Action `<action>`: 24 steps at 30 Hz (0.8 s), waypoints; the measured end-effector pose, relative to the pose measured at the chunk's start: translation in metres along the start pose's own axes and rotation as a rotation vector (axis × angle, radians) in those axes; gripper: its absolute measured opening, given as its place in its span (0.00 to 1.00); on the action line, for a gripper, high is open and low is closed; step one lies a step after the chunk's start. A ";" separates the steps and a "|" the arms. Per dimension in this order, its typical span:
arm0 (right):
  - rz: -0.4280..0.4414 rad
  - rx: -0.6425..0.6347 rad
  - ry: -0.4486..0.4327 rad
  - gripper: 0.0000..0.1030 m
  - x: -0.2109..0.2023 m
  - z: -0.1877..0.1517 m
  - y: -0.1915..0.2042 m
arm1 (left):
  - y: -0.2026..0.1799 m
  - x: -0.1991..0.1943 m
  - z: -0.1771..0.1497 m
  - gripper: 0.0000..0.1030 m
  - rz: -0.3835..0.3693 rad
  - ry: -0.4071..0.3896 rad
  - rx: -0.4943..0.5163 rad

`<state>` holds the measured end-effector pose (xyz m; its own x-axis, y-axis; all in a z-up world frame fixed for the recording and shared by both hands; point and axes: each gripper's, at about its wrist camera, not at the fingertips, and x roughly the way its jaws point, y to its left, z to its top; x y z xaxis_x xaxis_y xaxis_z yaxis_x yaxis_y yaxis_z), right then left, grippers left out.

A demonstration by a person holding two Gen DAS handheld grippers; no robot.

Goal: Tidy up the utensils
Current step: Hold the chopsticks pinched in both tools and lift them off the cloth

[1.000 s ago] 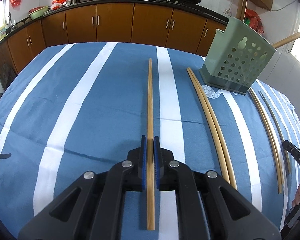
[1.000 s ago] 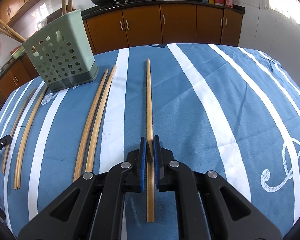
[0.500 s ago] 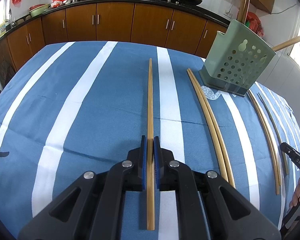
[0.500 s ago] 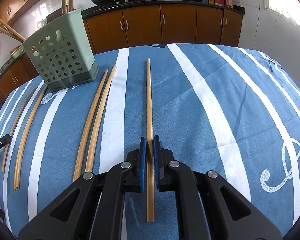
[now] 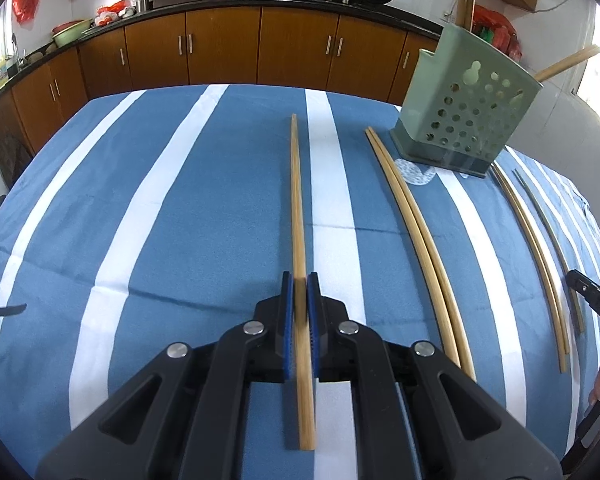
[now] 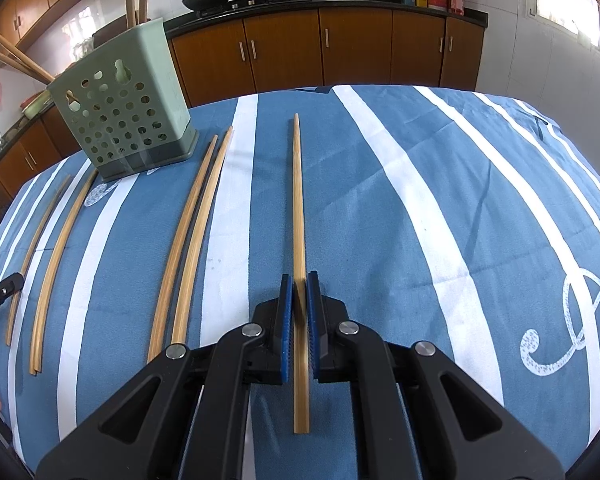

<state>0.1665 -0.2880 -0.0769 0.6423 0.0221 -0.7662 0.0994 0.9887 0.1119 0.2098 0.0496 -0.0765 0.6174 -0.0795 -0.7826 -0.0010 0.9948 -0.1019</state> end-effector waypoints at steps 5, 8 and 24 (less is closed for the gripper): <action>-0.008 -0.008 0.000 0.08 -0.001 -0.001 0.001 | -0.002 -0.003 -0.004 0.09 0.006 0.001 0.014; 0.000 -0.003 0.000 0.08 -0.002 -0.003 0.000 | -0.004 -0.005 -0.006 0.09 0.015 0.003 0.025; 0.058 0.039 -0.182 0.07 -0.055 0.022 -0.011 | -0.008 -0.042 0.025 0.07 -0.004 -0.106 0.029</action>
<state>0.1468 -0.3037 -0.0220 0.7740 0.0480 -0.6313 0.0855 0.9801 0.1793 0.2034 0.0467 -0.0280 0.6968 -0.0779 -0.7131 0.0235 0.9960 -0.0859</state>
